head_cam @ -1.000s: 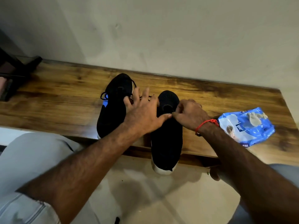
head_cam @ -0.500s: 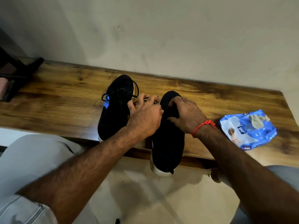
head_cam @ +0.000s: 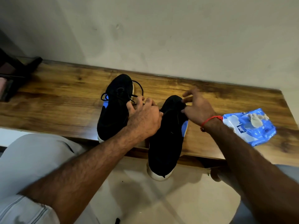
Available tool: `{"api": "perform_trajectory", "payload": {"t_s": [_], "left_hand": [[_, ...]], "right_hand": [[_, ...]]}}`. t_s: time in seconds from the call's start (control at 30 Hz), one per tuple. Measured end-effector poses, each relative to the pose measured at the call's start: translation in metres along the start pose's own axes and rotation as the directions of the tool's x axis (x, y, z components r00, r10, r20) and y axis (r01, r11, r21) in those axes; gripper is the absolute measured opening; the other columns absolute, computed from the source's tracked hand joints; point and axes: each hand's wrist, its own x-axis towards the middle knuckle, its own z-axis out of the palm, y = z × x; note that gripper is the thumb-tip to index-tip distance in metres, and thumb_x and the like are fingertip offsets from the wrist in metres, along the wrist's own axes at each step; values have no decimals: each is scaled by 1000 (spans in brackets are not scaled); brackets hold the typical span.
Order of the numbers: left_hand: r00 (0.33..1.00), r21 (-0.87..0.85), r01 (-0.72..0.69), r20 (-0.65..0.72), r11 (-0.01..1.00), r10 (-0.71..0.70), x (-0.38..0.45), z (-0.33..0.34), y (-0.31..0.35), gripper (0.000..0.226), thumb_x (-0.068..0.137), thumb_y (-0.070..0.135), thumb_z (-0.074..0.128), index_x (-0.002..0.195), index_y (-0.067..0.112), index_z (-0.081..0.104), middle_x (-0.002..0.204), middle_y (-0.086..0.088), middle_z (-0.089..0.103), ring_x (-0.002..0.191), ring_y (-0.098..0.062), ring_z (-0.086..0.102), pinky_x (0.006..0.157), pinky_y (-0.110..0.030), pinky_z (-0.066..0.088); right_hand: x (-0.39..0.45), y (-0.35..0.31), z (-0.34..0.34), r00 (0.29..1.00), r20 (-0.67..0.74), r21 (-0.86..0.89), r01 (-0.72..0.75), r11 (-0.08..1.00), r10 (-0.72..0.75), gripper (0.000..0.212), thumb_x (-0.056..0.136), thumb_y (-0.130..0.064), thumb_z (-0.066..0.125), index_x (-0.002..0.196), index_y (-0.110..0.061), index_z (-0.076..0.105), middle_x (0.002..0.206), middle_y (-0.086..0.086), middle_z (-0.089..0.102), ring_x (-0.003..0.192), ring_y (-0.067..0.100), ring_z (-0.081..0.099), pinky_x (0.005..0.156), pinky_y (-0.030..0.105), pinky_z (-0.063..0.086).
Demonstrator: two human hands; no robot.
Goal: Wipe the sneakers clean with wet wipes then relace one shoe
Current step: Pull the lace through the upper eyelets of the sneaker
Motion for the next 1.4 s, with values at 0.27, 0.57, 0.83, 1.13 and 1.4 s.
{"api": "perform_trajectory", "payload": {"t_s": [0.27, 0.57, 0.83, 1.13, 1.4], "left_hand": [[999, -17, -25, -44, 1000, 24, 0, 3, 1, 39, 101, 50, 40, 105, 26, 71, 136, 6, 48, 135, -25, 27, 103, -55, 26], [998, 38, 4, -65, 999, -1, 2, 3, -1, 40, 100, 51, 42, 109, 23, 69, 135, 3, 48, 133, -27, 28, 102, -55, 26], [997, 26, -55, -51, 998, 57, 0, 0, -1, 39, 101, 50, 40, 114, 25, 68, 141, 2, 43, 136, -27, 26, 104, -55, 26], [1000, 7, 10, -17, 1000, -10, 2, -2, 0, 39, 101, 50, 42, 109, 25, 70, 137, 4, 46, 134, -26, 28, 102, -54, 27], [999, -4, -33, -18, 999, 33, 0, -5, 2, 38, 101, 49, 41, 107, 25, 70, 136, 4, 45, 132, -26, 28, 101, -54, 28]], "right_hand": [[-12, -3, 31, 953, 244, -563, 290, 774, -179, 25, 93, -36, 62, 112, -20, 59, 130, 7, 46, 124, 31, 42, 95, 45, 48], [13, 7, -16, 948, -318, -95, -3, 995, -28, 6, 91, -14, 57, 88, -18, 58, 101, 10, 70, 103, 33, 62, 83, 39, 51], [-16, 3, 35, 967, 185, -554, 251, 794, -177, 30, 92, -44, 60, 115, -25, 57, 154, 5, 26, 145, 34, 11, 114, 62, 19], [12, 5, -2, 978, -137, -407, 92, 909, -160, 4, 89, -14, 59, 93, -14, 59, 112, 17, 59, 108, 40, 55, 81, 41, 48], [-11, 5, 28, 961, 191, -648, 278, 709, -203, 45, 92, -45, 61, 129, -26, 47, 158, 7, 16, 149, 36, 3, 112, 68, 20]]}}
